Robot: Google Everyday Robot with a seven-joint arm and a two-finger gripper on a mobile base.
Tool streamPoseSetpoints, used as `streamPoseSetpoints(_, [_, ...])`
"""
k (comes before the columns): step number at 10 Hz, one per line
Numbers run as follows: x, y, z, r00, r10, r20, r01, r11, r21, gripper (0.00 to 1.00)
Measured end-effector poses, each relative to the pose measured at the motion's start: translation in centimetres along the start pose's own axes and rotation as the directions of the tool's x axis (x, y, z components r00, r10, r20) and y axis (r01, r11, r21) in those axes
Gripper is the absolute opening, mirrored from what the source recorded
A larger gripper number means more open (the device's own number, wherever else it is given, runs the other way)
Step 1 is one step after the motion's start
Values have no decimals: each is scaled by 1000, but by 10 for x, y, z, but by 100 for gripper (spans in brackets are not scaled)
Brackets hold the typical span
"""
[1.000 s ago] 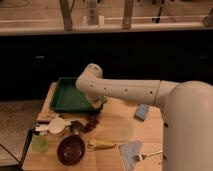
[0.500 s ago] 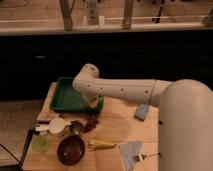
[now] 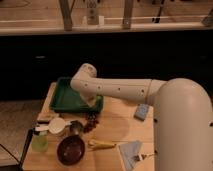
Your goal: Place pepper in tray
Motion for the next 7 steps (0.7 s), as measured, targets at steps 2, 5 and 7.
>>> streamPoseSetpoints(2, [0, -4, 2, 1000, -9, 5, 9, 1000, 2, 1])
streamPoseSetpoints(5, [2, -12, 4, 1000, -19, 12, 19, 1000, 6, 1])
streamPoseSetpoints(7, [0, -20, 5, 999, -32, 16, 32, 999, 11, 1])
